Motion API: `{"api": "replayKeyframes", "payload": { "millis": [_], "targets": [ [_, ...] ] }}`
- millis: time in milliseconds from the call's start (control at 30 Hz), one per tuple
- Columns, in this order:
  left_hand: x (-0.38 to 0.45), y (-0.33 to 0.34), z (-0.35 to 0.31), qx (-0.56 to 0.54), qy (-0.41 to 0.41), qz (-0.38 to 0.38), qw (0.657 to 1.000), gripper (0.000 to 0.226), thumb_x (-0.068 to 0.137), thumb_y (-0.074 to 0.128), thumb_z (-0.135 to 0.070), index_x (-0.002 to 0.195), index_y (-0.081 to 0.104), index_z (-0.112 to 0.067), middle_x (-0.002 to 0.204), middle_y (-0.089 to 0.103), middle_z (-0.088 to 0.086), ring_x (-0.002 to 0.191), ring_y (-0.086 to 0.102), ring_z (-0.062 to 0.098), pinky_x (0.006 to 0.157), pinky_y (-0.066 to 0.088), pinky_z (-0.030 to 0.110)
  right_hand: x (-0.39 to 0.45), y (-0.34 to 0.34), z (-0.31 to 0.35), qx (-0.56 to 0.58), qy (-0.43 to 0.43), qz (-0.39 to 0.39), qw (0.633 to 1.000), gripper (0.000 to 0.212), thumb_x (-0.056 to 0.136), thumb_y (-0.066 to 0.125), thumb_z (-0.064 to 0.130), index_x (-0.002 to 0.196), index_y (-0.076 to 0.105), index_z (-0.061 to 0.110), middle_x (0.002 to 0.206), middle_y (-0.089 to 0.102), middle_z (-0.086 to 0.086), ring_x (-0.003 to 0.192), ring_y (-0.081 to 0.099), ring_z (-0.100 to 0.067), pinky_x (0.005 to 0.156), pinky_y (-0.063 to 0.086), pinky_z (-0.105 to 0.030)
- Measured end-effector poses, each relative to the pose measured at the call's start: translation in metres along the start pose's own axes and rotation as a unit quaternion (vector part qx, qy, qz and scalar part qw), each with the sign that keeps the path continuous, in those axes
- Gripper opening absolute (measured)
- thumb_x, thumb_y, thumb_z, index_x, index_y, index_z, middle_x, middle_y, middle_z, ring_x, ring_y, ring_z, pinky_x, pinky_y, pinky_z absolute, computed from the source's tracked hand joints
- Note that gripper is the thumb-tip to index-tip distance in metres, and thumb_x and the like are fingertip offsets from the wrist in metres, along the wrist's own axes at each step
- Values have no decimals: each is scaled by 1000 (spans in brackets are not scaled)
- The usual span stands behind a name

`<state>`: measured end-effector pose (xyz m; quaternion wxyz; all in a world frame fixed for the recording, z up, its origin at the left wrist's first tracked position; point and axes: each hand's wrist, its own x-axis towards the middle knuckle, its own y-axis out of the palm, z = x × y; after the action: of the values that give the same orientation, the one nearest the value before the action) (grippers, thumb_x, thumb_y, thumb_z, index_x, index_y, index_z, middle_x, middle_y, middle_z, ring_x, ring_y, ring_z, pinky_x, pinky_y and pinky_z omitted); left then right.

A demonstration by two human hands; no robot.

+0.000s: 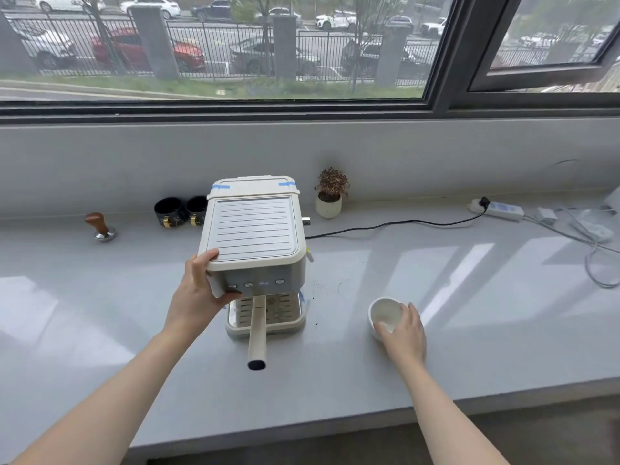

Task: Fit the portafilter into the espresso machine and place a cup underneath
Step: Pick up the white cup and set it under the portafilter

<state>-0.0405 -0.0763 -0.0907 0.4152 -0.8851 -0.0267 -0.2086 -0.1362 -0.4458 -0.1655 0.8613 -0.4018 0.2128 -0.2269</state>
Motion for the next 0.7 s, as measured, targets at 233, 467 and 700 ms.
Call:
{"api": "replayKeyframes", "payload": {
  "millis": [233, 467, 700],
  "targets": [
    [-1, 3, -2, -4, -4, 1, 1000, 94, 60, 88, -19, 129, 26, -25, 130, 44, 15, 96, 57, 33, 62, 49, 40, -14, 7, -35, 161, 42, -12, 986, 78, 74, 77, 40, 137, 37, 16, 134, 52, -9, 122, 51, -32, 94, 47, -44],
    [-1, 3, -3, 0, -13, 0, 1000, 94, 60, 88, -20, 130, 25, -26, 131, 45, 15, 98, 57, 34, 63, 50, 42, -11, 16, -47, 214, 110, -19, 970, 47, 74, 77, 39, 98, 48, 12, 102, 59, -9, 90, 57, -30, 70, 42, -36],
    [-2, 2, -4, -7, -19, 1, 1000, 93, 61, 88, -17, 129, 25, -28, 131, 46, 14, 95, 59, 36, 63, 50, 41, -11, 30, -54, 201, 104, 22, 974, 32, 94, 53, 29, 72, 53, 6, 78, 67, -21, 79, 64, -39, 76, 50, -46]
  ]
}}
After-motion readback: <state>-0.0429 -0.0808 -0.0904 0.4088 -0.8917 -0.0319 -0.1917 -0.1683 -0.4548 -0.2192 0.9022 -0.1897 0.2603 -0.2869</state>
